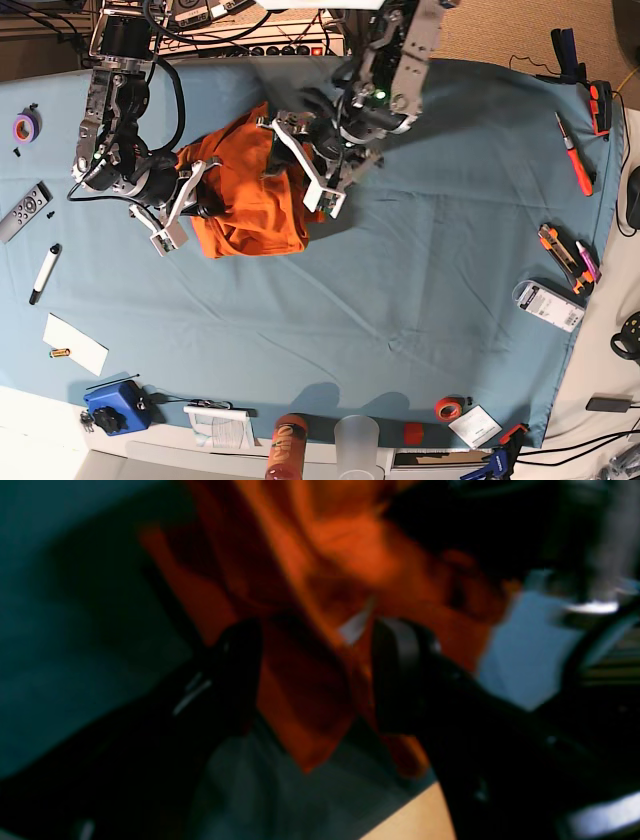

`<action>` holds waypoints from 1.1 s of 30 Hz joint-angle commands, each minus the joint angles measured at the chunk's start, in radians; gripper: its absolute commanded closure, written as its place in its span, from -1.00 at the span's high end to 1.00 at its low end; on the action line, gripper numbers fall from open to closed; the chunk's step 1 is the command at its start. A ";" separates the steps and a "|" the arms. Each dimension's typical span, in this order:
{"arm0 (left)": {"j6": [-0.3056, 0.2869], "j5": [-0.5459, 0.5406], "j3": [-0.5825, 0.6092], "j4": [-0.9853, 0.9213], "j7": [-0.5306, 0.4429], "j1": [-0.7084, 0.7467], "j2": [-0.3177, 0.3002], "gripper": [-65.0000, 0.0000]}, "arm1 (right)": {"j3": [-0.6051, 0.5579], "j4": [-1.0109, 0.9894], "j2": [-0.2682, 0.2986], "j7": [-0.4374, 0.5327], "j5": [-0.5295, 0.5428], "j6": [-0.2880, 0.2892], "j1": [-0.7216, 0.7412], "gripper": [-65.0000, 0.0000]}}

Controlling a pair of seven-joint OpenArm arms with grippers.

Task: Layout the t-shirt on the table in an organized manner, then fold the t-shirt properly
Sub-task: 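Grasp the bundle with both grippers and fold its edge inward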

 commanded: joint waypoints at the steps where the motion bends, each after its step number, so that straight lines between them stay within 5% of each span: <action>1: 0.005 -0.003 0.003 -0.010 -0.017 -0.008 0.022 0.09 | 0.004 0.014 0.011 0.003 -0.005 -0.003 0.014 -1.00; 6: 0.020 0.008 0.002 -0.076 -0.018 -0.007 0.031 0.09 | 0.004 0.014 0.012 -0.007 -0.006 -0.003 0.014 -1.00; 10: 0.119 0.043 -0.010 -0.125 -0.018 -0.008 0.031 0.09 | 0.005 0.016 0.014 -0.012 -0.005 -0.003 0.014 -1.00; 18: 0.108 -0.096 -0.011 -0.192 -0.018 -0.028 0.031 0.06 | 0.005 0.090 0.014 -0.011 0.024 -0.003 0.014 -1.00; 22: 0.109 -0.184 -0.010 -0.192 -0.010 -0.035 0.031 -0.23 | 0.011 0.174 0.014 0.011 0.018 -0.003 0.014 -1.00; 27: 0.109 -0.229 -0.010 -0.192 -0.010 -0.038 0.031 -0.63 | 0.086 0.267 0.014 0.058 -0.091 -0.038 0.024 -1.00; 33: 0.079 -0.264 -0.010 -0.192 -0.011 -0.043 0.031 -0.66 | 0.196 0.232 0.016 0.064 -0.279 -0.106 0.027 -1.00</action>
